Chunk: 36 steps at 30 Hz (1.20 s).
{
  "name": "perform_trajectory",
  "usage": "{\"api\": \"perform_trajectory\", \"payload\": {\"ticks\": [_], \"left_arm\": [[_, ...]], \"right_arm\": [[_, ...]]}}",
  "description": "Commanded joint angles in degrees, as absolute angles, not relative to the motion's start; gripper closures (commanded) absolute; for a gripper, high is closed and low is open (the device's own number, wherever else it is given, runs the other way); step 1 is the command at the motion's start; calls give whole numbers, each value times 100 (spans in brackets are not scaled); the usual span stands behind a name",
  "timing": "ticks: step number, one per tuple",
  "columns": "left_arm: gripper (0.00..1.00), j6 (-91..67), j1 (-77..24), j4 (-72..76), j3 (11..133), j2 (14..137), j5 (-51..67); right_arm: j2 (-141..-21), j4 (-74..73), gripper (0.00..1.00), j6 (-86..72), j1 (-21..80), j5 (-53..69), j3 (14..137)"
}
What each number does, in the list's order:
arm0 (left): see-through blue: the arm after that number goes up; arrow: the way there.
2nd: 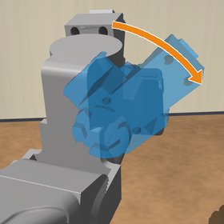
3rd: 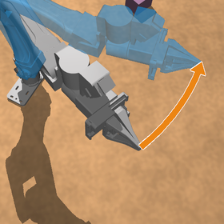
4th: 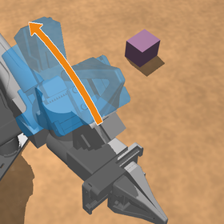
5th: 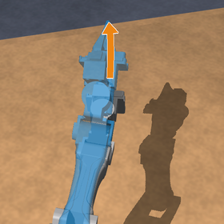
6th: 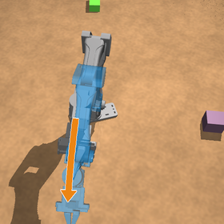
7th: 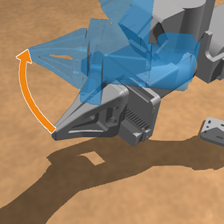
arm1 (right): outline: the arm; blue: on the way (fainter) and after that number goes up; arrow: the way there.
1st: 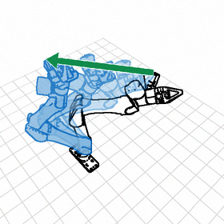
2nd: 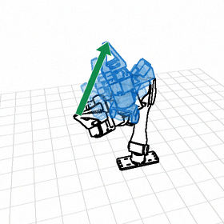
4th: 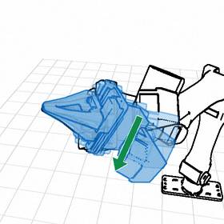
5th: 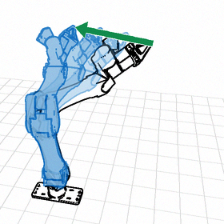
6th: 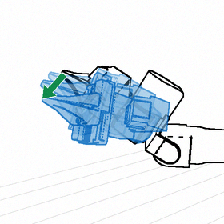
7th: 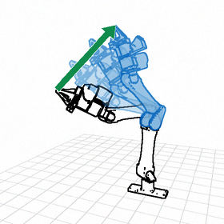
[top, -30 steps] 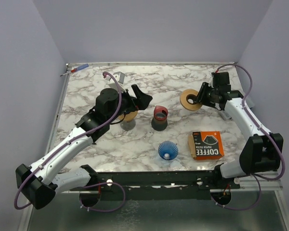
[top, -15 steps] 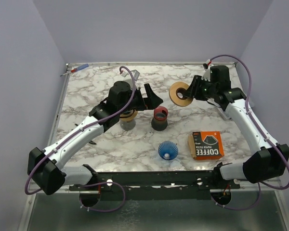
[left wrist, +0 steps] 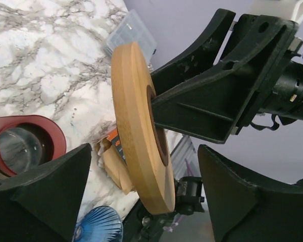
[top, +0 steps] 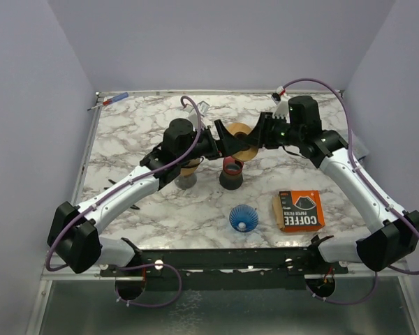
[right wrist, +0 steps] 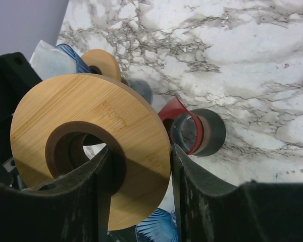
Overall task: Place the coffee filter in the dripper
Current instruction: Pick up the dripper holder from the center of the board.
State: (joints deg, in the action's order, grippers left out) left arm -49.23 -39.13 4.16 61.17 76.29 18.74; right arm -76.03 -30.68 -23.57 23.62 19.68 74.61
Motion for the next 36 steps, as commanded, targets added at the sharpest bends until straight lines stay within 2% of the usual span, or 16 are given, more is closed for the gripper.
{"api": "perform_trajectory", "payload": {"ticks": [1,4,12,17,26,33,36], "left_arm": [[19,-5379,-3927,1145,5845,7677,2066],[27,-5461,-3926,1139,5759,7627,1931],[39,-5420,-3911,950,5636,7331,1673],[43,-5352,-3907,845,5596,7153,1591],[55,-5454,-3887,927,5509,7154,1593],[76,-5568,-3822,939,5366,7102,1511],[88,-5627,-3770,950,5335,7094,1558]], "right_arm": [[-7576,-2670,100,-2568,2518,2137,7456],[-7589,-2677,100,-2628,2540,2013,7418],[-7629,-2721,100,-2603,2540,1890,7355],[-7603,-2606,100,-2628,2540,1902,7231],[-7614,-2610,100,-2659,2535,1886,7240],[-7587,-2608,98,-2647,2535,1777,7225],[-7548,-2578,95,-2658,2536,1706,7209]]}}
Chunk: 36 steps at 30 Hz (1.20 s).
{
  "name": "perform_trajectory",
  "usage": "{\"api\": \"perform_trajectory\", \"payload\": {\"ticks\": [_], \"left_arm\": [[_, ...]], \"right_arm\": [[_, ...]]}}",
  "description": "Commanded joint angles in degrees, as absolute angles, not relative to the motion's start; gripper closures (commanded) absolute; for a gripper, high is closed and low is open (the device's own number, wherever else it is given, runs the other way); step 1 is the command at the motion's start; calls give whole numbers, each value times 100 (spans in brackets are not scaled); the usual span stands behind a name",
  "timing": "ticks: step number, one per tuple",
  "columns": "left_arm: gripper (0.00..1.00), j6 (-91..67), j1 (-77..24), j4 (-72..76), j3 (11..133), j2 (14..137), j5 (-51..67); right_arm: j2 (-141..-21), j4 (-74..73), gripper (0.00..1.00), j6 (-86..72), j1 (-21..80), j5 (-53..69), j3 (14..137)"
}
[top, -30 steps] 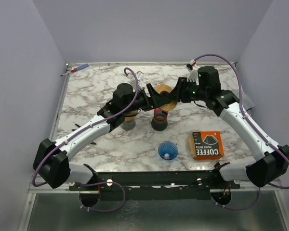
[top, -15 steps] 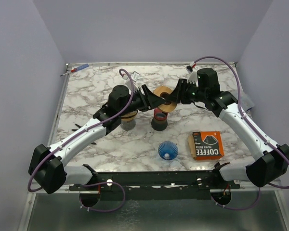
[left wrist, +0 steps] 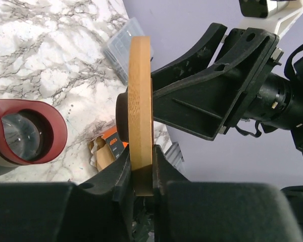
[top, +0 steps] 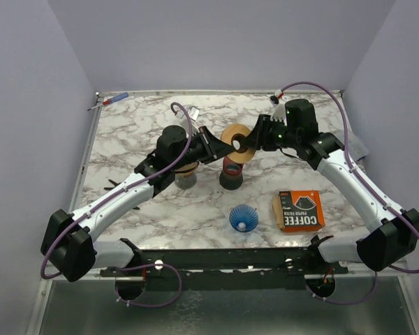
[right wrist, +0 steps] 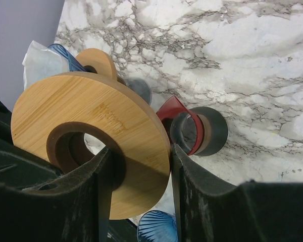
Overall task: Place the coffee filter in the dripper
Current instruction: Pick up the dripper holder from the center of the board.
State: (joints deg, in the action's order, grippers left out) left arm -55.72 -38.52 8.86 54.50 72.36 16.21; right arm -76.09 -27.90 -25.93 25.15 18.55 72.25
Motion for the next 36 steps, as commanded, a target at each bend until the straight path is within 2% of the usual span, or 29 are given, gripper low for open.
{"api": "perform_trajectory", "payload": {"ticks": [1,3,4,5,7,12,13,14,19,27,36], "left_arm": [[93,-5636,-3756,961,5327,7093,1575],[100,-5653,-3724,994,5303,7071,1582],[100,-5666,-3703,1026,5292,7060,1582],[100,-5664,-3670,1040,5284,7051,1582],[100,-5658,-3613,1080,5259,7025,1582],[100,-5585,-3392,1120,5268,7004,1772],[100,-5557,-3339,1122,5279,7007,1843],[100,-5542,-3279,1119,5293,7017,1917],[100,-5426,-2959,1143,5348,6953,2342],[100,-5432,-2523,1775,5186,6530,3208],[100,-5732,-2498,2646,5041,6339,3903]], "right_arm": [[-7535,-2535,93,-2679,2539,1703,7189],[-7511,-2491,85,-2698,2545,1698,7172],[-7506,-2475,78,-2704,2541,1698,7165],[-7499,-2470,68,-2711,2537,1682,7163],[-7482,-2502,56,-2734,2538,1575,7165],[-7409,-2522,11,-2852,2540,1506,7153],[-7376,-2477,4,-2892,2531,1551,7116],[-7334,-2382,1,-2937,2531,1634,7043],[-7114,-1670,0,-3417,2291,2457,6662],[-6994,557,0,-4727,1822,4421,5864],[-7222,2573,6,-5909,1814,5234,5490]]}}
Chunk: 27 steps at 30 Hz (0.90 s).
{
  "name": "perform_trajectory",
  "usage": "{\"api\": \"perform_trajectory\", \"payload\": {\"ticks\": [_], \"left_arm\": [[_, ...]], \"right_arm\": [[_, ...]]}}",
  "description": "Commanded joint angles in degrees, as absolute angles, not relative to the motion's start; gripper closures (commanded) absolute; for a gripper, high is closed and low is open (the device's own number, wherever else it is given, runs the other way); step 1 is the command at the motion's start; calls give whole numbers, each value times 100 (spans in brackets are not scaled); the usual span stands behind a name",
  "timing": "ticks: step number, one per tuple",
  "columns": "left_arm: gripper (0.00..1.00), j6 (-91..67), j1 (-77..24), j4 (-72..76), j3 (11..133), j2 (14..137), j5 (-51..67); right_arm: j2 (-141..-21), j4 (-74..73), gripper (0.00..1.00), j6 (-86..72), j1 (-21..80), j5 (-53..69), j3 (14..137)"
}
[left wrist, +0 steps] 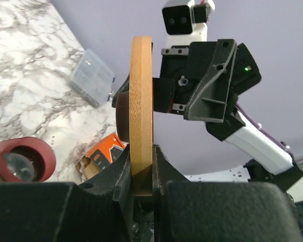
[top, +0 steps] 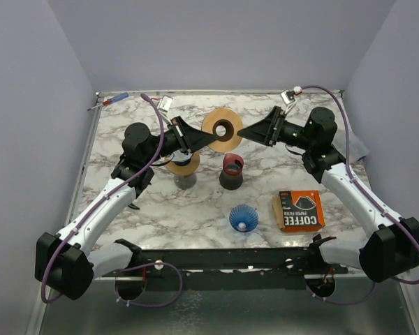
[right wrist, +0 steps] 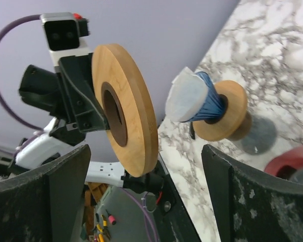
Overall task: Place the coffee filter in the dripper
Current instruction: Pick up the dripper holder from the center of the board.
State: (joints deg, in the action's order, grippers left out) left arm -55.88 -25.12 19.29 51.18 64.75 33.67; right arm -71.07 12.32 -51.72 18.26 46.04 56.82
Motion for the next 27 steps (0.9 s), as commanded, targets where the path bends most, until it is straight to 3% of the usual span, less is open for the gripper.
{"api": "perform_trajectory", "payload": {"ticks": [1,8,19,27], "left_arm": [[100,-5745,-2504,2682,5037,6337,3922],[100,-5831,-2502,2785,5033,6330,4087],[100,-5905,-2504,2879,4948,6361,4088],[100,-5929,-2505,2888,4927,6357,4047]], "right_arm": [[-7267,2879,10,-6071,1819,5289,5416],[-7737,5010,43,-7284,1814,5609,5073],[-7812,5340,66,-7405,1860,5775,5142],[-7807,5270,100,-7370,1871,5805,5104]]}}
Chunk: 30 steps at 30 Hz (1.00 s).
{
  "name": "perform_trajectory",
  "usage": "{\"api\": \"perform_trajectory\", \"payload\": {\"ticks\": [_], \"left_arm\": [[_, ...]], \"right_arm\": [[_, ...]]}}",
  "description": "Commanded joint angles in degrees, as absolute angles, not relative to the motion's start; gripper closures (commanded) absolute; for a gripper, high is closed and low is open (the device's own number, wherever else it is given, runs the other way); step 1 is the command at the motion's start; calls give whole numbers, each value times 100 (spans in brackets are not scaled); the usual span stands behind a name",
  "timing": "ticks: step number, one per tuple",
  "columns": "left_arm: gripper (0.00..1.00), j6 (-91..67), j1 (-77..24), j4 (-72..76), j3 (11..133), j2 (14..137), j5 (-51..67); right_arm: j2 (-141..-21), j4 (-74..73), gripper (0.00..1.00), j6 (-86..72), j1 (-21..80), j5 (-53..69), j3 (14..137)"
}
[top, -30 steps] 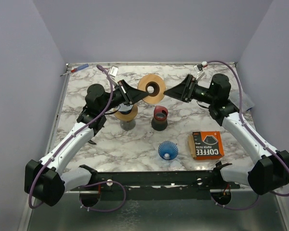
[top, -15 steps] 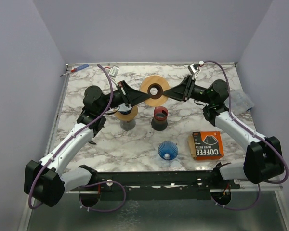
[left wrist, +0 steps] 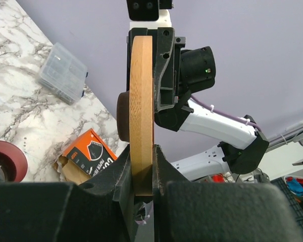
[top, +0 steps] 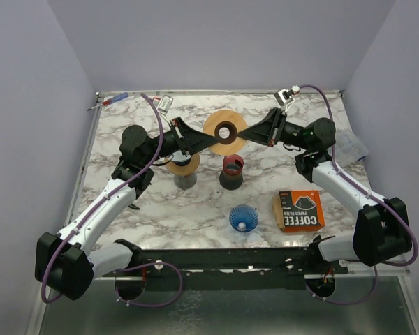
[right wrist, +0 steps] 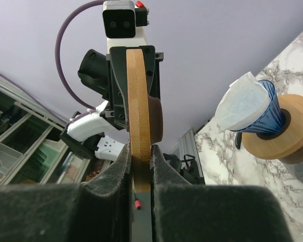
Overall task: Place the coffee filter in the dripper
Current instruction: Pick up the dripper holder from the center of the board.
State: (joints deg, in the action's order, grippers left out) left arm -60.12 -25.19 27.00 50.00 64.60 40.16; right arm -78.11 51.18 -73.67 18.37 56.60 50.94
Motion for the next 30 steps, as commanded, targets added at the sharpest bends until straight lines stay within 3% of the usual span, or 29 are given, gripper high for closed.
{"api": "perform_trajectory", "payload": {"ticks": [1,7,9,11,14,17,24,30], "left_arm": [[100,-5929,-2509,2891,4916,6348,4018],[95,-5916,-2502,2892,4862,6319,3951],[87,-5911,-2505,2892,4852,6319,3929],[66,-5892,-2504,2896,4843,6319,3897],[22,-5896,-2506,2892,4826,6335,3810],[2,-5848,-2502,2896,4825,6337,3754],[1,-5317,-2405,2342,5041,6388,3610],[1,-4134,-2324,998,5565,6382,2953]], "right_arm": [[-7793,5225,100,-7343,1872,5790,5101],[-7653,4778,100,-7049,1872,5723,5115],[-7602,4629,100,-6951,1870,5708,5109],[-7557,4475,100,-6846,1871,5689,5121],[-7525,4286,100,-6737,1870,5662,5143],[-7505,4166,100,-6662,1871,5647,5153],[-7414,3820,100,-6447,1872,5573,5135],[-7354,3456,100,-6212,1871,5516,5198]]}}
